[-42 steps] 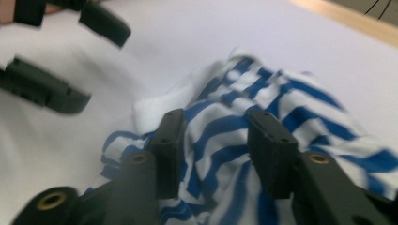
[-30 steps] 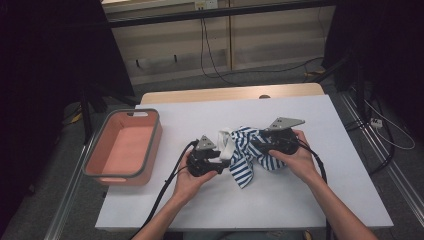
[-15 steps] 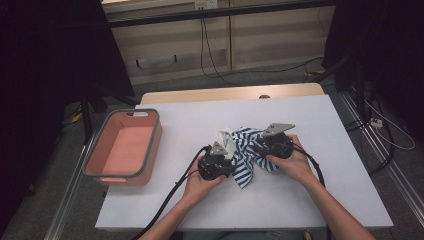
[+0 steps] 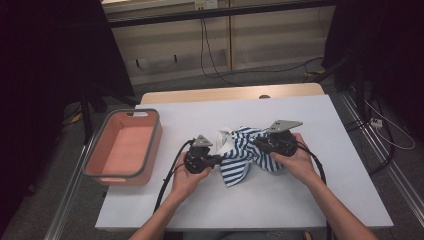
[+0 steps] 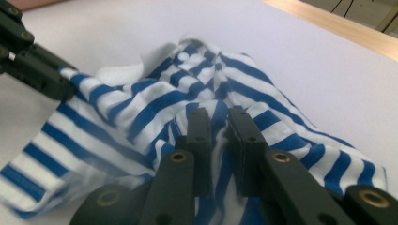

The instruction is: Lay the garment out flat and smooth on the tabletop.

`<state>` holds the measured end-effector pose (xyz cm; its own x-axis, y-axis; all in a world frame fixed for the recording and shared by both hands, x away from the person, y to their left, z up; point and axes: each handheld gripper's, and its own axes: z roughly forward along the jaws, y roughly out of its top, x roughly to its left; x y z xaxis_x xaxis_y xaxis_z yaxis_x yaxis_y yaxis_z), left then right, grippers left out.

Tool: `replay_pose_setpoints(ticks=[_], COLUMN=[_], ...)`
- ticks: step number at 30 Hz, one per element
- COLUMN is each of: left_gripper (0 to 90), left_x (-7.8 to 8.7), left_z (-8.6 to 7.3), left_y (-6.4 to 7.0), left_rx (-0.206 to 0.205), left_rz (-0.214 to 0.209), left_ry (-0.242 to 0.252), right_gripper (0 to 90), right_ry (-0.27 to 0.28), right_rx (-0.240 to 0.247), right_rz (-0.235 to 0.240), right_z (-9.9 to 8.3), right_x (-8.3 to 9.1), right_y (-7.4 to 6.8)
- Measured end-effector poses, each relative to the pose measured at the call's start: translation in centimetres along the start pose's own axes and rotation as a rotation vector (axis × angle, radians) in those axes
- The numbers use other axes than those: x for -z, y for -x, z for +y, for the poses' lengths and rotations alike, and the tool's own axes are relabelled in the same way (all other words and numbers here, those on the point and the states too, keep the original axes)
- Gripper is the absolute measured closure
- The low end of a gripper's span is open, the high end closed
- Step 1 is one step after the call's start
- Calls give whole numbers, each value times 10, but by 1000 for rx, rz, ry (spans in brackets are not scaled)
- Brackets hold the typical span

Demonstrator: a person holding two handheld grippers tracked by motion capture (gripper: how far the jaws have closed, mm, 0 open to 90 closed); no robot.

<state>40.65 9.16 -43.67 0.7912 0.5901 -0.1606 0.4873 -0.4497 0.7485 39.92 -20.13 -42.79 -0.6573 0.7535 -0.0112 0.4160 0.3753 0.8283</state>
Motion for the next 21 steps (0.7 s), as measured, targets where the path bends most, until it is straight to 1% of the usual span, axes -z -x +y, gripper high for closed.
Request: replay_pose_setpoints(ticks=[2, 3, 5, 8, 9, 10, 11, 14, 18, 21], left_gripper=[870, 870, 870, 870, 870, 870, 870, 870, 870, 870], left_x=[8, 11, 16, 24, 26, 28, 30, 38, 46, 49], left_z=[1, 1, 1, 1, 1, 1, 1, 1, 0, -1], left_y=[-6, -9, -14, -22, -25, -27, -30, -38, -46, -49], left_rx=[12, 15, 30, 52, 52, 63, 67, 87, 112, 127], left_rz=[7, 18, 23, 44, 49, 59, 61, 77, 92, 92], left_ry=[13, 18, 25, 34, 36, 43, 41, 61, 78, 90], right_gripper=[815, 817, 821, 826, 830, 838, 856, 882, 900, 900], right_ry=[18, 28, 43, 68, 77, 84, 92, 113, 114, 116], right_rx=[-11, -19, -22, -30, -30, -32, -34, -42, -56, -67], right_rz=[9, 14, 19, 26, 27, 27, 26, 19, 12, -2], right_z=[2, 3, 6, 9, 10, 11, 12, 12, 8, 5], right_x=[3, 5, 8, 14, 16, 18, 21, 29, 37, 41], right_y=[0, 0, 0, 0, 0, 0, 1, 3, 7, 10])
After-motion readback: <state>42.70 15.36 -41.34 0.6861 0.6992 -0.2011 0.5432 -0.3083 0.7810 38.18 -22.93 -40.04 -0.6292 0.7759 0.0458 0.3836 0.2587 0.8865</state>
